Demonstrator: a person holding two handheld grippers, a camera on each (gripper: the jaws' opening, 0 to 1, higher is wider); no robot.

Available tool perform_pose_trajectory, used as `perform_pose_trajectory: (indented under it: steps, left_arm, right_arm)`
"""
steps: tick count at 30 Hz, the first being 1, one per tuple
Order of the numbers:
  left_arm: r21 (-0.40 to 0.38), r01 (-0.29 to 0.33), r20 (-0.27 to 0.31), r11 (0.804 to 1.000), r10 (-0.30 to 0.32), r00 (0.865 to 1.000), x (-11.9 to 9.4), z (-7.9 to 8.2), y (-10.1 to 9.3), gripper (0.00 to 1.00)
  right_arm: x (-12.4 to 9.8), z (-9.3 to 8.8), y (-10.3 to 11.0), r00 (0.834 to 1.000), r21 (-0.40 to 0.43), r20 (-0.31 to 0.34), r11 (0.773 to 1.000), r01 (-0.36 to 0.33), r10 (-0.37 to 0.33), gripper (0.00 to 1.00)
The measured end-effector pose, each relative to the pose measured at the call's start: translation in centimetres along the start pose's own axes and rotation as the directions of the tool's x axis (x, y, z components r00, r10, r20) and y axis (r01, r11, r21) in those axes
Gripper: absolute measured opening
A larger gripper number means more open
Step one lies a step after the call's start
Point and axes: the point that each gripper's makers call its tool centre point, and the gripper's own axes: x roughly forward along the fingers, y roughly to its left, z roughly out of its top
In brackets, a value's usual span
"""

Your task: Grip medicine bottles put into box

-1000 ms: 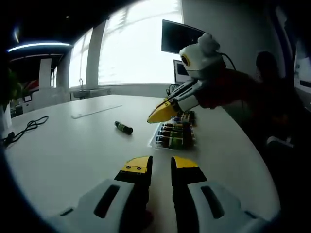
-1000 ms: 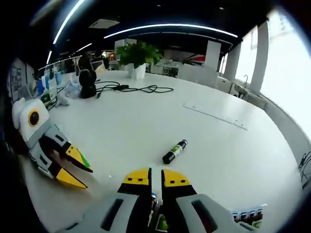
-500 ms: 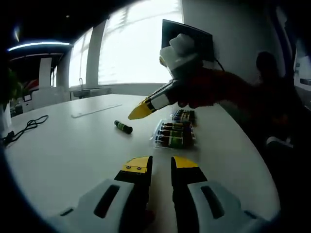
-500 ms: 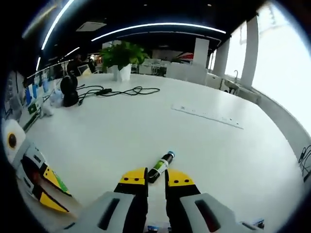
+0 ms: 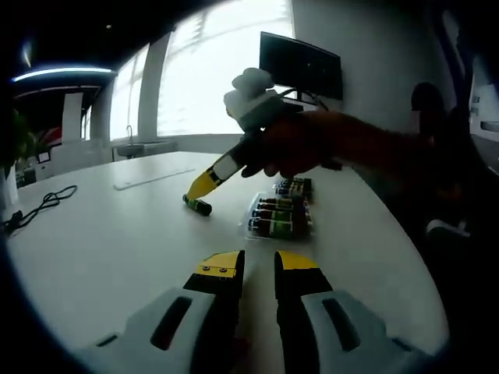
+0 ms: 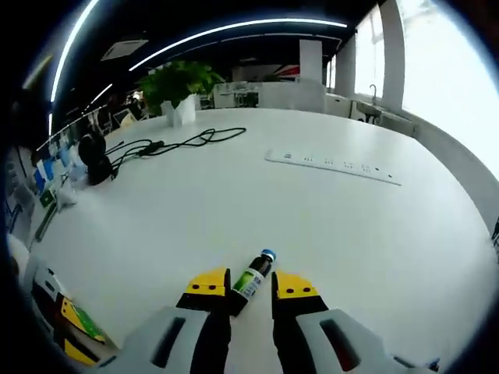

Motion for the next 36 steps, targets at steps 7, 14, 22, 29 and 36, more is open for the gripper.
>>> perform_pose_trajectory:
  steps: [7, 14, 22, 29, 36]
  left_arm:
    - [0.000, 0.001, 0.002, 1.000, -0.001, 1.000, 0.0, 0.1, -0.1, 0.10]
    - [-0.001, 0.001, 0.002, 1.000, -0.001, 1.000, 0.0, 0.1, -0.1, 0.10]
    - [-0.003, 0.002, 0.001, 1.000, -0.002, 1.000, 0.0, 0.1, -0.1, 0.10]
    - [-0.001, 0.002, 0.004, 1.000, -0.002, 1.000, 0.0, 0.2, -0.2, 0.10]
    - [-0.001, 0.002, 0.003, 1.000, -0.002, 1.000, 0.0, 0.2, -0.2, 0.10]
  right_arm:
    - [0.8, -0.9, -0.1, 0.999, 0.076, -0.043, 0.997, -0.011, 0.014, 0.14]
    - [0.8, -1.4, -0.3, 0.998, 0.096, -0.055, 0.995, -0.011, 0.016, 0.08]
    - [0.6, -1.6, 0.5, 0.998, -0.077, -0.065, 0.997, -0.005, 0.000, 0.07]
    - [0.5, -1.5, 0.7, 0.998, -0.166, -0.053, 0.986, 0.015, -0.025, 0.06]
    - [0.5, -1.4, 0.6, 0.999, -0.188, -0.026, 0.982, 0.025, -0.031, 0.06]
